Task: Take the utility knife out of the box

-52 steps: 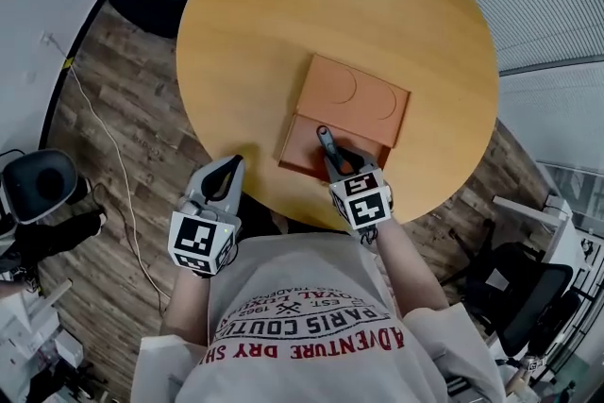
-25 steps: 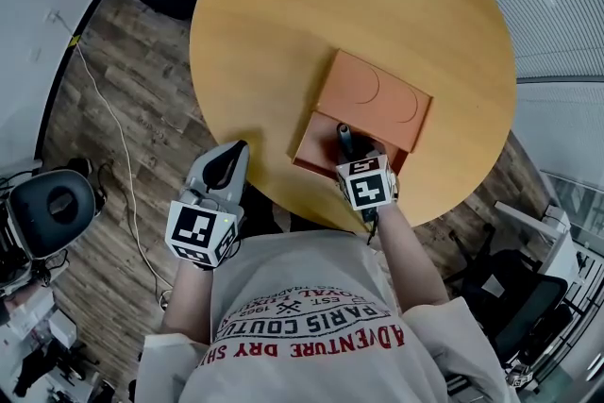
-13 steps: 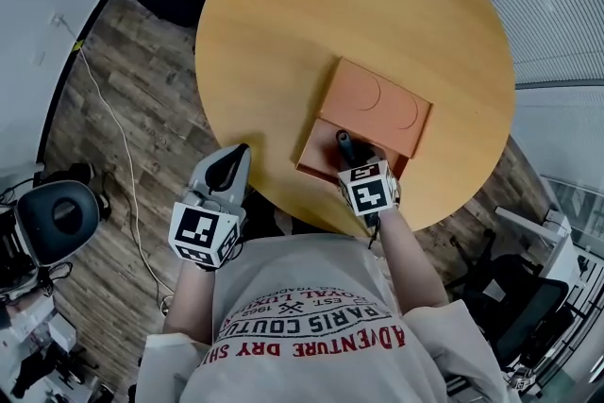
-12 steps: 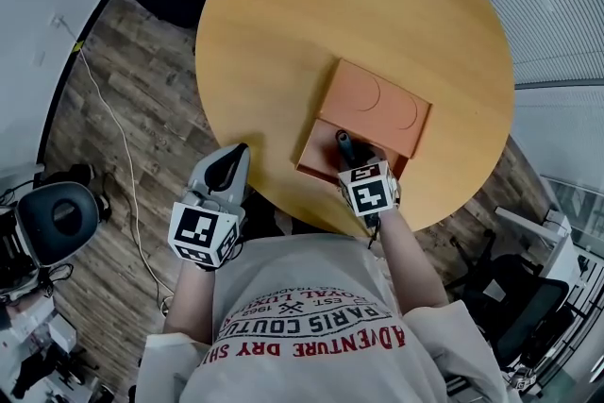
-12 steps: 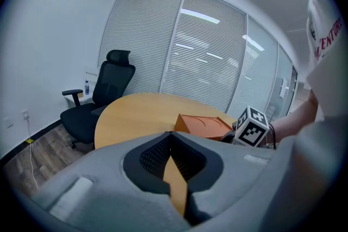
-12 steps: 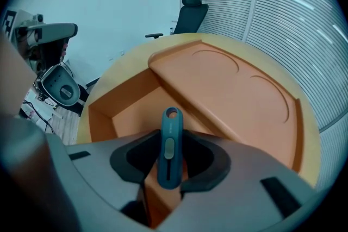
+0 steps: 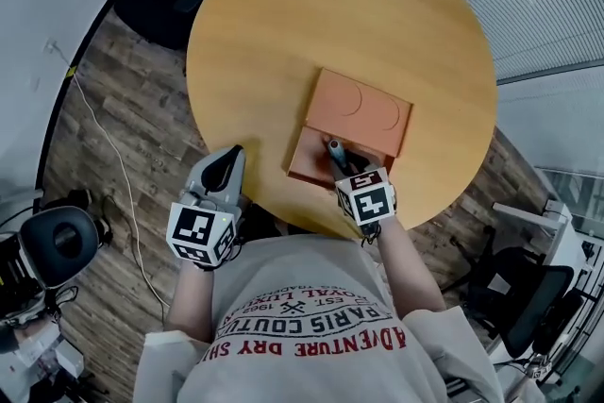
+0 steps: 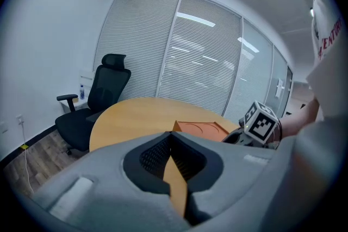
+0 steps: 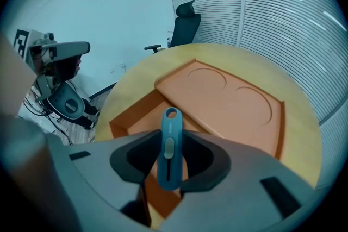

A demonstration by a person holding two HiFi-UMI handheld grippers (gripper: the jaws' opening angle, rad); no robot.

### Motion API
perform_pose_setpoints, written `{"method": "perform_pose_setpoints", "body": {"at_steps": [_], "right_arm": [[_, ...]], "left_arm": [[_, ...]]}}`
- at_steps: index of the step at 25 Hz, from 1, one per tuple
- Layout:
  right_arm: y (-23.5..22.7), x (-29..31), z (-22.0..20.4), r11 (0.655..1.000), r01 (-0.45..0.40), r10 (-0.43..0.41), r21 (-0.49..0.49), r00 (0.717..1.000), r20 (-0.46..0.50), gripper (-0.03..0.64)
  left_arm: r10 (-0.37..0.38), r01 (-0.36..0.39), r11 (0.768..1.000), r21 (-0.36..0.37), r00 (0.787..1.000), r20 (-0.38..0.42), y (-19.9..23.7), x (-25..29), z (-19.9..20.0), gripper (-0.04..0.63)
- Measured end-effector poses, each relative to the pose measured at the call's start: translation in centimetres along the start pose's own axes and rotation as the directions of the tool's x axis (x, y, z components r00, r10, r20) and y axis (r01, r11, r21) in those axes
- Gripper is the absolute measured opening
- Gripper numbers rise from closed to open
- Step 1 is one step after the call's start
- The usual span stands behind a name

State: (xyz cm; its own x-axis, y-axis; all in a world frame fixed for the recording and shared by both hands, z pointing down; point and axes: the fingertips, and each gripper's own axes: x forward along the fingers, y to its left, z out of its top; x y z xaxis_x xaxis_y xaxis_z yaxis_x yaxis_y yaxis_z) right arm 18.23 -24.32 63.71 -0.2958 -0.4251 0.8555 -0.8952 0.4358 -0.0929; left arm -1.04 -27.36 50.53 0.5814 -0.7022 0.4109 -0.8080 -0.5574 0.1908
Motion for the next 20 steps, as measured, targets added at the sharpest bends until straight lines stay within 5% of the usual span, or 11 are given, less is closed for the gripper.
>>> {"method": "perform_pose_setpoints", "body": {"at_steps": [12, 20], "right_arm": [[-0.3, -6.2, 1.8, 0.997, 0.069, -0.074, 0.041, 0.987, 0.140, 0.132], [-1.2, -12.1, 4.8, 0.989, 0.088, -0.124, 0.121, 0.936, 0.329, 0.132]], "left_arm": [[-0.125, 0.122, 0.989, 0.089, 0.992, 0.033, -3.7, 1.5, 3.2, -0.005], [-0.211, 0.195, 0.963, 0.188, 0.975, 0.068, -7.2, 1.7, 6.7, -0.005]]}}
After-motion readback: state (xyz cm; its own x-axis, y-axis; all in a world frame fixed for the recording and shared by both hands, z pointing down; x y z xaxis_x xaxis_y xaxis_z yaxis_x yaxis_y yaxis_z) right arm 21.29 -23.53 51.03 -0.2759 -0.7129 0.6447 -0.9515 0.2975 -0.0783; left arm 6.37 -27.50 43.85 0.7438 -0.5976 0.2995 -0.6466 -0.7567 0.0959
